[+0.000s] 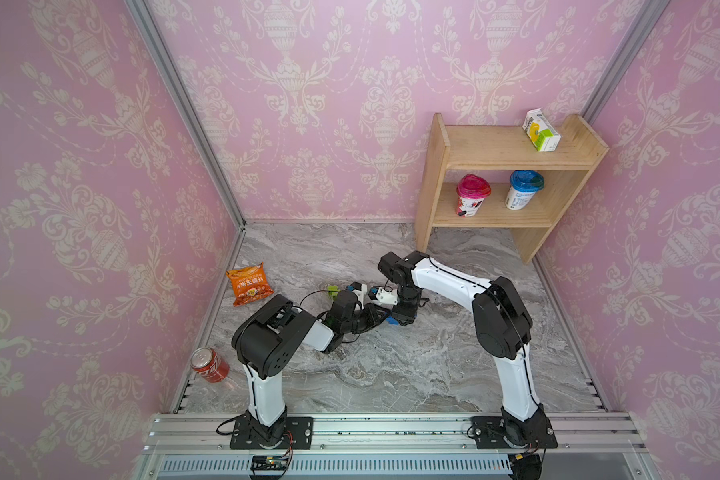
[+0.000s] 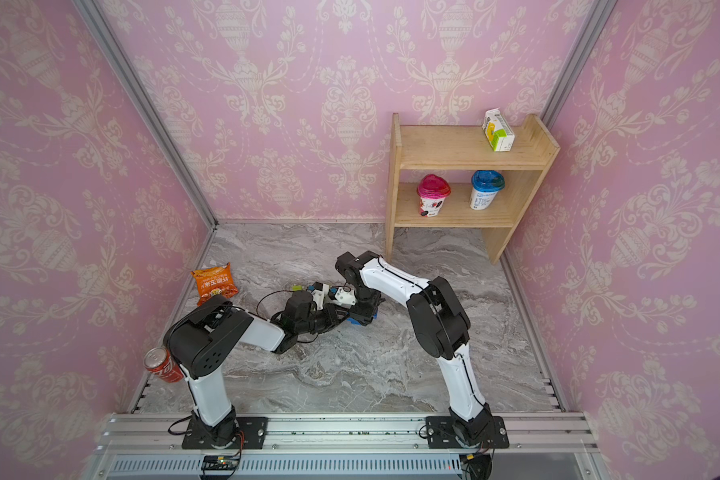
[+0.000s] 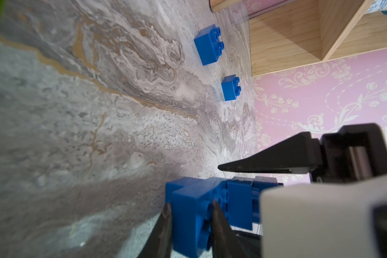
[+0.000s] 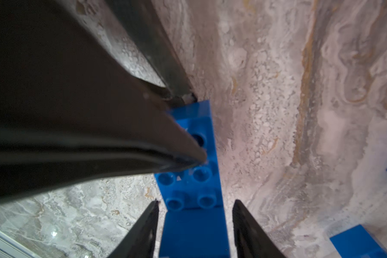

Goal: Assemble the letter v with lego
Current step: Assemble the lego brick with the lego brick.

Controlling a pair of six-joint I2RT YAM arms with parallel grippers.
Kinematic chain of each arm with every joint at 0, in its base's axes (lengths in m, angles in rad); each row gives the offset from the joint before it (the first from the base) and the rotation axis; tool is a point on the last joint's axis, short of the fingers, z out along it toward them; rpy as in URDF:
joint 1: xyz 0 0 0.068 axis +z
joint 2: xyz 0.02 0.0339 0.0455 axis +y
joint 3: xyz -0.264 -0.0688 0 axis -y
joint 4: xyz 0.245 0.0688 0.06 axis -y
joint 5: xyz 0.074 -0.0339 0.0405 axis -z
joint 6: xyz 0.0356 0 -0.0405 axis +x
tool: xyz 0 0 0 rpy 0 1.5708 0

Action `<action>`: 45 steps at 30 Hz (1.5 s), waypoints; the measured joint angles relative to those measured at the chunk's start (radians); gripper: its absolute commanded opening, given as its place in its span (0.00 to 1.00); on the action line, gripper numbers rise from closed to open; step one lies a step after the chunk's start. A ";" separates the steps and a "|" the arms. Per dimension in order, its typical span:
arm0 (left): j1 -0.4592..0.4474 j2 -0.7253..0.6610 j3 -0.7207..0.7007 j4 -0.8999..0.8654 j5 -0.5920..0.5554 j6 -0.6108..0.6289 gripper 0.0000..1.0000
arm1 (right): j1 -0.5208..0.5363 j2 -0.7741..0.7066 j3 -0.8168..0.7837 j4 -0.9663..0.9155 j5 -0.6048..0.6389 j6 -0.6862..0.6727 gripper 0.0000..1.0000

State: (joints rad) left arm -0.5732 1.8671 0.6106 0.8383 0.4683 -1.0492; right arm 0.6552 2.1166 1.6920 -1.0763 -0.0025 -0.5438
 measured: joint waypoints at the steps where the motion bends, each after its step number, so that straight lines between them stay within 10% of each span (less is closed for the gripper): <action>1: 0.000 0.000 0.000 0.000 0.000 0.000 0.20 | 0.000 0.000 0.000 0.002 0.000 0.002 0.59; 15: 0.000 0.000 0.000 0.000 0.000 0.000 0.20 | -0.063 -0.216 -0.003 0.060 0.046 0.137 0.65; 45: 0.000 0.000 0.000 0.000 -0.001 0.000 0.20 | -0.031 -0.102 -0.023 0.089 0.081 0.205 0.65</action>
State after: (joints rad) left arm -0.5735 1.8671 0.6109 0.8383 0.4675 -1.0496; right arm 0.6243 2.0148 1.6695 -0.9878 0.0788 -0.3386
